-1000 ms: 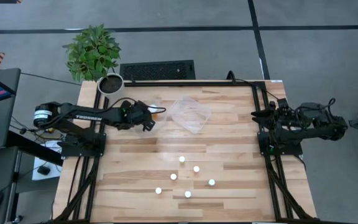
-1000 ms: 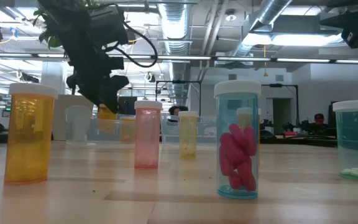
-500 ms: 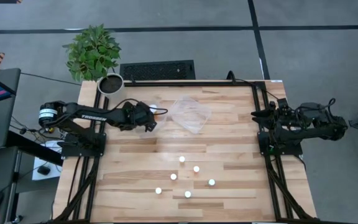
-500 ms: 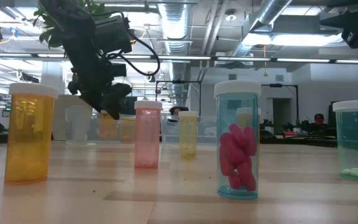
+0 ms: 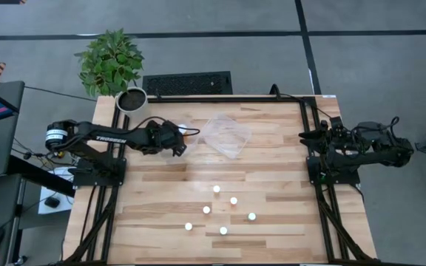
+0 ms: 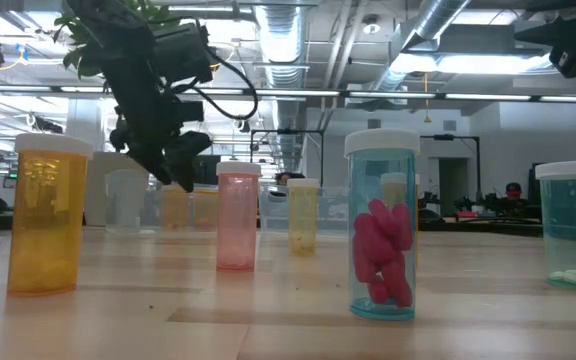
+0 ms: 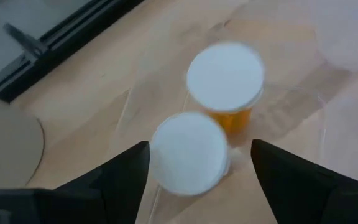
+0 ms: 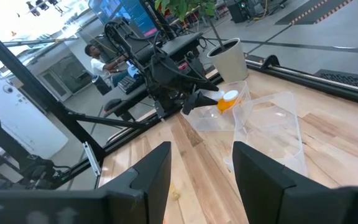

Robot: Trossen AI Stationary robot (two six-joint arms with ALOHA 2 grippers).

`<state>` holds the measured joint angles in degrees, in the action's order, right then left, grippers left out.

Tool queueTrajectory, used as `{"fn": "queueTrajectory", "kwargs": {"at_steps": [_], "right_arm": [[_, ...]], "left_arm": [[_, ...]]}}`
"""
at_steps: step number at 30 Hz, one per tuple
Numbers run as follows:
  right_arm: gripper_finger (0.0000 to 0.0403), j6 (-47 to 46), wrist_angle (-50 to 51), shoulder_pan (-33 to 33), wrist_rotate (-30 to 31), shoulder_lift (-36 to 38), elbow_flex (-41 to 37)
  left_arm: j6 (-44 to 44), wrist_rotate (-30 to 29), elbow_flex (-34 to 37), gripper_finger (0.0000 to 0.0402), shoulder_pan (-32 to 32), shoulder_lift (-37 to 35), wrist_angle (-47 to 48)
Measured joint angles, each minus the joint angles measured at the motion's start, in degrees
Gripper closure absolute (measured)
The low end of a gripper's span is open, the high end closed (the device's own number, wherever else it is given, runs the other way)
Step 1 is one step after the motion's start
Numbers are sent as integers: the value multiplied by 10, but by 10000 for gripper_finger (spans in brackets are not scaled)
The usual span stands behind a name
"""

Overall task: Pick and place medicine bottles into bin by pill shape (circle, oval)
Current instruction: Put the top small orange capsule bottle into the left transparent bin

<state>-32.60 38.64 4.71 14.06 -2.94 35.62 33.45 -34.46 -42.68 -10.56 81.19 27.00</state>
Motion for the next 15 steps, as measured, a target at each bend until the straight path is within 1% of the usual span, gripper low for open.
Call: {"fn": "queueTrajectory", "kwargs": {"at_steps": [6,10,15], "right_arm": [[216,0,0,0,0,0,0],[218,0,0,1,-3,0,0],[214,0,2,1,-6,0,0]], "left_arm": [[-2,15,-55,122,2,-15,87],[-6,30,-102,122,17,-24,133],[-7,74,-175,122,51,-29,162]]}}
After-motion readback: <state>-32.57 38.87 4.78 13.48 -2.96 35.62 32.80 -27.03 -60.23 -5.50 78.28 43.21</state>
